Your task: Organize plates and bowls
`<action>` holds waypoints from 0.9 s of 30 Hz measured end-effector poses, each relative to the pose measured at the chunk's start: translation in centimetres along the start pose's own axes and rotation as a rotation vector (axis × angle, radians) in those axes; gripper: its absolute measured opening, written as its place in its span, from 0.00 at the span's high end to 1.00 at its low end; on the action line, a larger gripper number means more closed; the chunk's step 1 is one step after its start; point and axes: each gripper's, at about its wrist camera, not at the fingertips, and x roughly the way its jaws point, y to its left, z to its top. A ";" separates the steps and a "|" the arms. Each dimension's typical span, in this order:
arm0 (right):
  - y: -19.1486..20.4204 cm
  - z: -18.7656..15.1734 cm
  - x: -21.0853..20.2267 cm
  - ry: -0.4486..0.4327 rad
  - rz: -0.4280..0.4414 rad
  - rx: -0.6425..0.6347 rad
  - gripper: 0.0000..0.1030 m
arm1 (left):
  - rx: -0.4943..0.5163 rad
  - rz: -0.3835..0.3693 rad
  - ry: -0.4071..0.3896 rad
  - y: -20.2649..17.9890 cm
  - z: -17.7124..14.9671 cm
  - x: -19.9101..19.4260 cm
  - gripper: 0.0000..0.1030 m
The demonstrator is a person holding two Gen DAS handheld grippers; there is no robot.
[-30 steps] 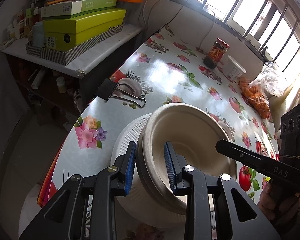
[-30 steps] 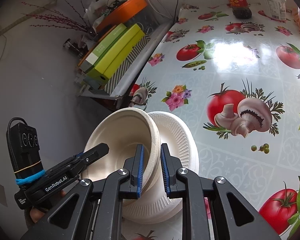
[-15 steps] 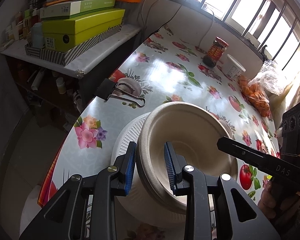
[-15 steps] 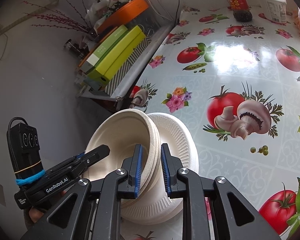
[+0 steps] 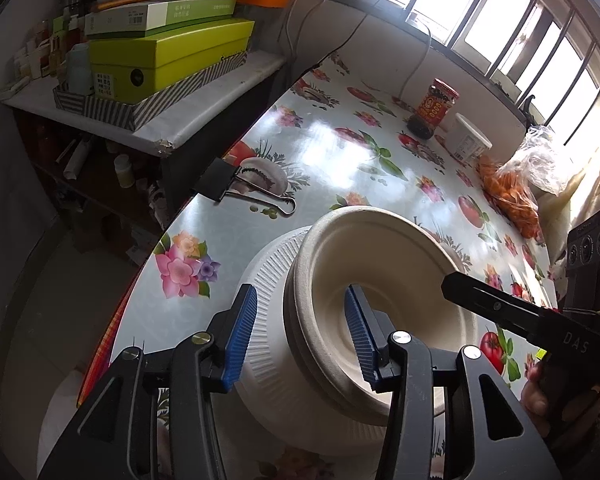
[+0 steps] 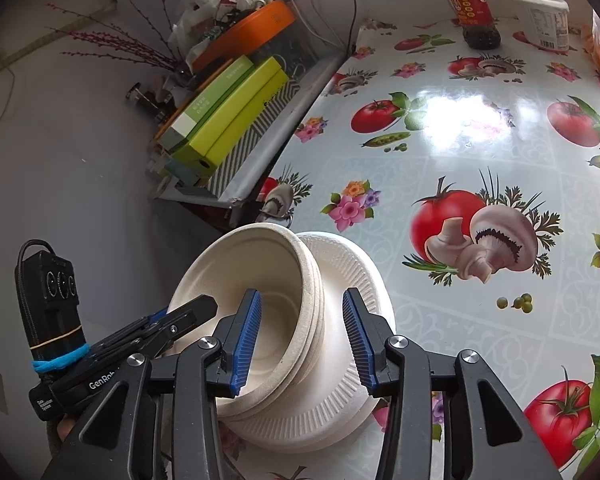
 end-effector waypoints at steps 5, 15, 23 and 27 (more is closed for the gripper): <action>0.1 -0.2 -0.5 -0.016 -0.003 -0.001 0.47 | -0.008 0.002 -0.012 0.1 -0.1 -0.5 0.46; 1.7 -1.3 -2.2 -0.064 -0.051 -0.072 0.46 | -0.007 0.040 -0.060 0.1 -1.0 -2.8 0.46; 2.7 -3.1 -4.2 -0.110 -0.082 -0.133 0.46 | 0.029 0.075 -0.113 -0.9 -2.7 -5.2 0.46; 3.0 -4.4 -5.5 -0.135 -0.075 -0.159 0.46 | 0.053 0.100 -0.148 -1.4 -4.2 -6.5 0.46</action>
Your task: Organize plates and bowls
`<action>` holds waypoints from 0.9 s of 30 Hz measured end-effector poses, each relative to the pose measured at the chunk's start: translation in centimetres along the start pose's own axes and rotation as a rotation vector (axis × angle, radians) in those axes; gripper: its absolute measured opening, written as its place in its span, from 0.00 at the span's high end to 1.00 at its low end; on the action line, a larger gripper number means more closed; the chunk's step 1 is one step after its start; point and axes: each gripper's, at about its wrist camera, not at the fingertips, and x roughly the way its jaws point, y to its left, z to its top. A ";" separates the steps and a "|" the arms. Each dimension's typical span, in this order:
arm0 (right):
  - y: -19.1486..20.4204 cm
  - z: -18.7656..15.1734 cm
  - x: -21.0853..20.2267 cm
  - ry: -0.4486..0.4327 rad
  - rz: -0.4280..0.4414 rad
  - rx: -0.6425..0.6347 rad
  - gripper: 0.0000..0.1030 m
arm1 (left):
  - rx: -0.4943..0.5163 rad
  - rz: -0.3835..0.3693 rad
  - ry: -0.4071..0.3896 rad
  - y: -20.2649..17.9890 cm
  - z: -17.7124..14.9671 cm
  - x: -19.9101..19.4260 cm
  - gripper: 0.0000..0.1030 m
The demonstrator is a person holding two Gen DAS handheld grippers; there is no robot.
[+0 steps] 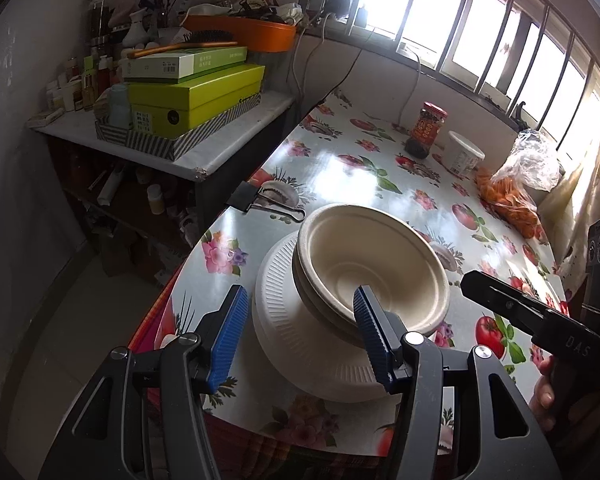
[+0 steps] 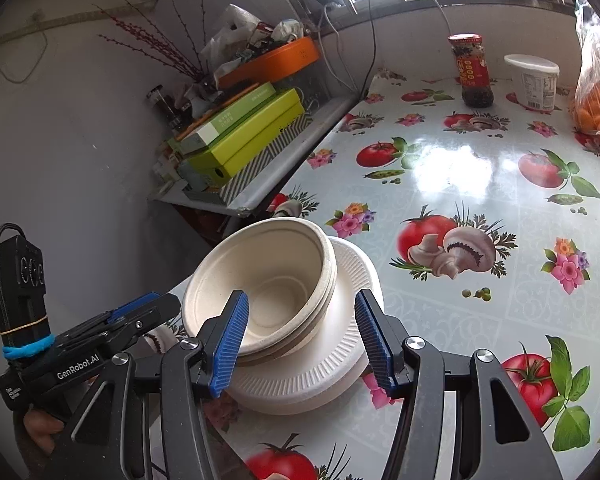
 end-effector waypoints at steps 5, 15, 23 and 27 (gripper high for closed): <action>0.2 -2.0 -1.5 -0.029 -0.029 -0.041 0.43 | 0.026 0.046 -0.050 -0.5 -2.4 -1.7 0.46; 1.4 -6.1 -3.0 -0.036 -0.119 -0.148 0.40 | 0.046 0.078 -0.062 -1.7 -6.8 -2.4 0.46; 1.9 -8.5 -4.2 -0.089 -0.219 -0.193 0.34 | 0.077 0.102 -0.083 -3.2 -10.1 -2.3 0.46; 1.8 -9.7 -4.0 -0.075 -0.246 -0.199 0.30 | 0.078 0.106 -0.068 -3.5 -11.3 -1.7 0.46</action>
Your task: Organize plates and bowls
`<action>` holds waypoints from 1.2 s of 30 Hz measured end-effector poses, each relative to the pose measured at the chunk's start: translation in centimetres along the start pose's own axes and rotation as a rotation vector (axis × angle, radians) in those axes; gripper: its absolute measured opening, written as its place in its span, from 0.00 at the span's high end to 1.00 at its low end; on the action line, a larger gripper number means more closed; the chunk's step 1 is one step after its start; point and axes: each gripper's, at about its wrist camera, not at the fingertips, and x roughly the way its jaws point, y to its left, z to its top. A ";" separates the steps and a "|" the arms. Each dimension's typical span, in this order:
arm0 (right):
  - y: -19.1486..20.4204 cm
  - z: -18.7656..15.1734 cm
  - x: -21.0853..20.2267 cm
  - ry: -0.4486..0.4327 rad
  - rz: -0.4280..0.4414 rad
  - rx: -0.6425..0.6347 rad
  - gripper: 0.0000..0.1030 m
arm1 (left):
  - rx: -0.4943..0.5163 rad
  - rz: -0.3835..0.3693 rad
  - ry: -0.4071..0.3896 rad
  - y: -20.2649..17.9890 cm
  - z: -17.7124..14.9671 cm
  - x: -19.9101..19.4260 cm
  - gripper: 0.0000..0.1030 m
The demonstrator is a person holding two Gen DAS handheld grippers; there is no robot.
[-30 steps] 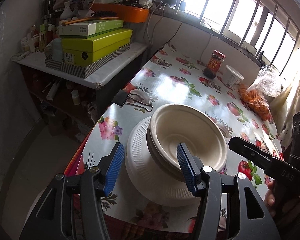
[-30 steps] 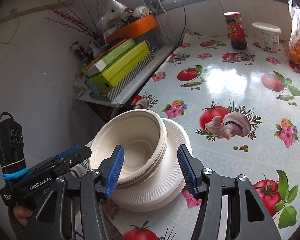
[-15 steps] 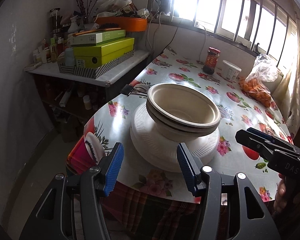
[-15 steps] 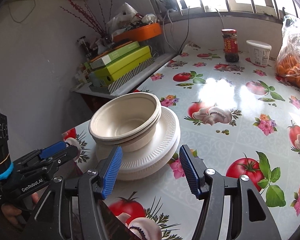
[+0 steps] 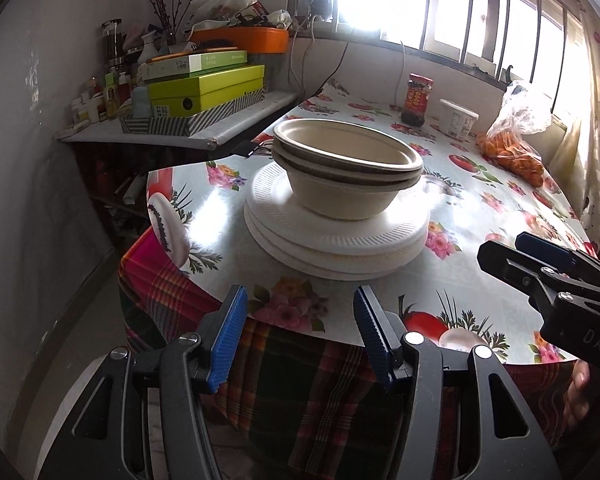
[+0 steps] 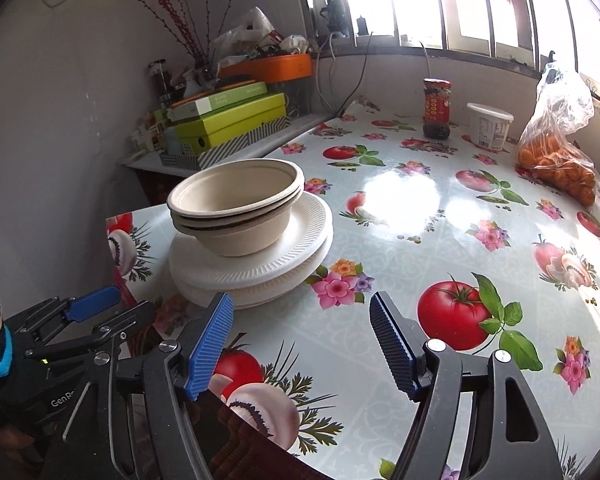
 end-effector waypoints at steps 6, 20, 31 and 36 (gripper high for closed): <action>-0.2 -1.7 0.0 0.011 -0.080 -0.005 0.29 | 0.016 0.025 0.024 -0.6 -1.5 0.6 0.46; -0.4 -3.8 0.4 0.028 -0.112 0.042 0.28 | 0.019 0.059 0.060 -0.7 -2.7 0.9 0.46; -0.2 -3.9 0.5 0.034 -0.107 0.039 0.27 | 0.059 0.076 0.056 -1.6 -2.8 0.9 0.46; -0.2 -4.0 0.5 0.035 -0.108 0.041 0.27 | 0.068 0.081 0.050 -1.8 -2.7 0.8 0.46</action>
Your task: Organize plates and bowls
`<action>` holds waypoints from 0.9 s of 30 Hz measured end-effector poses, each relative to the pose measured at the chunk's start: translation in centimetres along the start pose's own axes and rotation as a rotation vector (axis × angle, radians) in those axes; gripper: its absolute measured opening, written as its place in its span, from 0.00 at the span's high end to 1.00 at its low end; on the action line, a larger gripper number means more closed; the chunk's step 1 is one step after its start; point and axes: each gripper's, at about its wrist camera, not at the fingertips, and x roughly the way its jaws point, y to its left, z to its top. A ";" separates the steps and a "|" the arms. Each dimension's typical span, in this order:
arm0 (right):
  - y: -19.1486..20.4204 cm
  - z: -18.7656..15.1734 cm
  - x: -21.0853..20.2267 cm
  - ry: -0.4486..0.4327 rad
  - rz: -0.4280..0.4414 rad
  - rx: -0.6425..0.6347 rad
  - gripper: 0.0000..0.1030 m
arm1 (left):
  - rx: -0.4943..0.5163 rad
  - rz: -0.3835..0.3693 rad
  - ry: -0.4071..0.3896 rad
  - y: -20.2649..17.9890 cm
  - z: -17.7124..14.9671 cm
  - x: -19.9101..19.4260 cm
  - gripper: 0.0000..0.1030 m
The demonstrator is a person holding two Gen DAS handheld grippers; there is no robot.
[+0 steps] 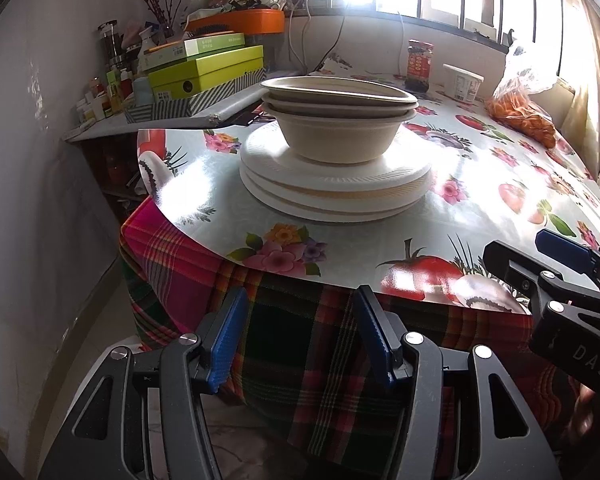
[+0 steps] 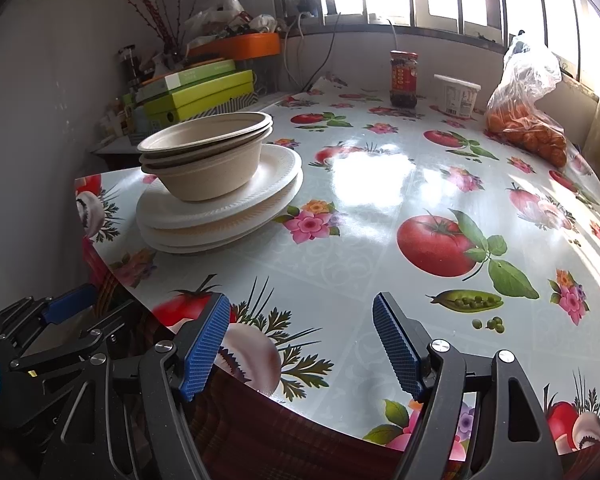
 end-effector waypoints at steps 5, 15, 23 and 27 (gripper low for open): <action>0.0 0.0 0.0 -0.001 0.000 -0.002 0.27 | -0.001 0.003 0.000 0.0 0.0 0.0 0.46; 0.0 0.0 0.0 -0.002 0.001 -0.002 0.27 | -0.001 0.012 -0.005 0.1 0.0 -0.1 0.46; 0.0 0.0 -0.1 -0.003 0.002 -0.001 0.27 | 0.000 0.015 -0.010 0.1 0.0 -0.3 0.46; 0.0 0.0 -0.1 -0.003 0.001 0.000 0.27 | -0.001 0.014 -0.009 0.1 0.0 -0.3 0.46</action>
